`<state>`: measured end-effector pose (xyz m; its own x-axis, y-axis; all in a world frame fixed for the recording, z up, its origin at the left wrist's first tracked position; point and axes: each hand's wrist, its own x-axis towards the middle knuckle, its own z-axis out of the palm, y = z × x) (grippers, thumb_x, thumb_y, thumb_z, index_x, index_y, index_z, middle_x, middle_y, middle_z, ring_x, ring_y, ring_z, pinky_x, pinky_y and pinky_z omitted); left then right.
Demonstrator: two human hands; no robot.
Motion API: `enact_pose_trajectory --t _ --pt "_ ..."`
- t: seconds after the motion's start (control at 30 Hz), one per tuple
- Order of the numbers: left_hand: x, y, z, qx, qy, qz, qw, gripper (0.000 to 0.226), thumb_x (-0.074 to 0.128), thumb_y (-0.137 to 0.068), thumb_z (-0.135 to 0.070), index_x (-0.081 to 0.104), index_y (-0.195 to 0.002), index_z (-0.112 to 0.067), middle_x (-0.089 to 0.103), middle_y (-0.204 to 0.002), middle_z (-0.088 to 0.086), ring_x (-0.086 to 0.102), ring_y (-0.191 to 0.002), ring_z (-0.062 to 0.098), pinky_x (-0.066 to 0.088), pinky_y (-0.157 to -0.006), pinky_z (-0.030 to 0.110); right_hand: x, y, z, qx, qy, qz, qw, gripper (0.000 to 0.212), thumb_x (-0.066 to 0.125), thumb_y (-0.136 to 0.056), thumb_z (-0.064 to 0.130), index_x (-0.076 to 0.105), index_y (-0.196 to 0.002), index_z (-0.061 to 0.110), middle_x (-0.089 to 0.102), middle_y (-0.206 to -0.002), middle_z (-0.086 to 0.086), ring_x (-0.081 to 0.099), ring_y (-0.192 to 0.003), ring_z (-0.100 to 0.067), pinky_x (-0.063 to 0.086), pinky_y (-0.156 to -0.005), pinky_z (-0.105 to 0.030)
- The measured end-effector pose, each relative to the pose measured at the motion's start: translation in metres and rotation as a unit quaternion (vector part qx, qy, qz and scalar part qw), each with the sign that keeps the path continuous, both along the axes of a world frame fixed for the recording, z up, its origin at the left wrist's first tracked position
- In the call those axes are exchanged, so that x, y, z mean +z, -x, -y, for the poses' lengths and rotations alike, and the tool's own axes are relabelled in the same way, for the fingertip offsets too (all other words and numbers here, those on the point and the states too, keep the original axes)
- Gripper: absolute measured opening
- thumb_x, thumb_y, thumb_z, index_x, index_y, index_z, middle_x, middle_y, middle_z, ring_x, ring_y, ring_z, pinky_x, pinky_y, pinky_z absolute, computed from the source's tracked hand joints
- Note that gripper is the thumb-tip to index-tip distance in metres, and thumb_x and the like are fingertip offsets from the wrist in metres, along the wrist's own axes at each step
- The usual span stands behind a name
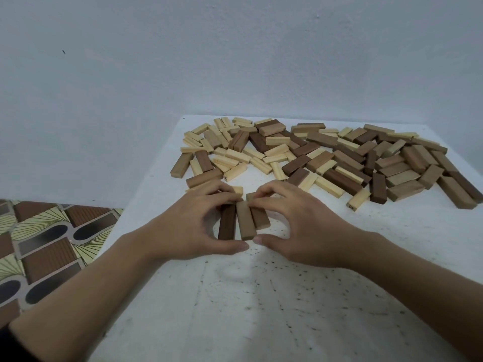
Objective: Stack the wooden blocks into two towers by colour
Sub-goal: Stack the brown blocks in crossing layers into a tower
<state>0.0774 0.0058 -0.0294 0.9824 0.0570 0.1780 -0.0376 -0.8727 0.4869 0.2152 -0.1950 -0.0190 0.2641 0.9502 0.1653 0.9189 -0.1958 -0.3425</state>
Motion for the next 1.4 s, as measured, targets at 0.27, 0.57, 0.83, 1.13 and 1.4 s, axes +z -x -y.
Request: enact_pose_trajectory --t 0.27,0.57,0.83,1.13,1.4 --pt "0.005 -0.002 0.000 -0.003 0.006 -0.013 1.000 0.075 0.078 -0.069 -0.070 0.067 -0.127 -0.025 0.055 -0.127 -0.017 0.050 -0.121 0.004 0.040 -0.098 0.015 0.004 -0.011 -0.001 0.019 0.037 -0.056 0.998 0.066 0.074 -0.085 0.052 0.055 -0.143 0.029 0.044 -0.144 0.016 0.040 -0.122 0.007 0.032 -0.092 -0.009" --pt "0.006 0.007 0.011 -0.021 0.026 -0.005 0.999 0.068 0.086 -0.068 -0.062 0.070 -0.126 -0.032 0.060 -0.109 -0.018 0.059 -0.108 0.010 0.048 -0.088 0.023 0.004 0.000 0.010 -0.002 0.021 -0.101 0.995 0.071 0.081 -0.072 0.063 0.061 -0.133 0.032 0.051 -0.109 0.018 0.046 -0.095 0.003 0.037 -0.073 -0.009" --pt "0.010 0.006 0.014 -0.027 0.027 -0.033 0.999 0.069 0.084 -0.055 -0.075 0.067 -0.112 -0.041 0.061 -0.107 -0.018 0.058 -0.106 0.009 0.047 -0.084 0.022 0.004 0.014 0.015 -0.034 0.016 -0.109 0.993 0.065 0.085 -0.063 0.067 0.061 -0.114 0.032 0.052 -0.098 0.013 0.049 -0.089 -0.007 0.038 -0.069 -0.016" --pt "0.017 0.016 0.004 -0.017 0.029 -0.058 0.998 0.065 0.093 -0.057 -0.058 0.069 -0.115 -0.037 0.063 -0.108 -0.017 0.058 -0.107 0.006 0.039 -0.080 0.009 0.009 0.023 0.002 -0.035 0.035 -0.114 0.992 0.067 0.084 -0.067 0.064 0.064 -0.118 0.027 0.050 -0.099 0.012 0.047 -0.088 -0.007 0.038 -0.069 -0.019" --pt "0.016 0.030 -0.009 0.006 0.042 -0.050 0.998 0.066 0.096 -0.048 -0.061 0.071 -0.104 -0.039 0.061 -0.101 -0.014 0.059 -0.101 0.012 0.043 -0.078 0.017 0.008 0.037 -0.015 -0.021 0.027 -0.122 0.992 0.057 0.087 -0.068 0.056 0.066 -0.111 0.024 0.049 -0.099 0.008 0.046 -0.089 -0.008 0.047 -0.074 -0.027"
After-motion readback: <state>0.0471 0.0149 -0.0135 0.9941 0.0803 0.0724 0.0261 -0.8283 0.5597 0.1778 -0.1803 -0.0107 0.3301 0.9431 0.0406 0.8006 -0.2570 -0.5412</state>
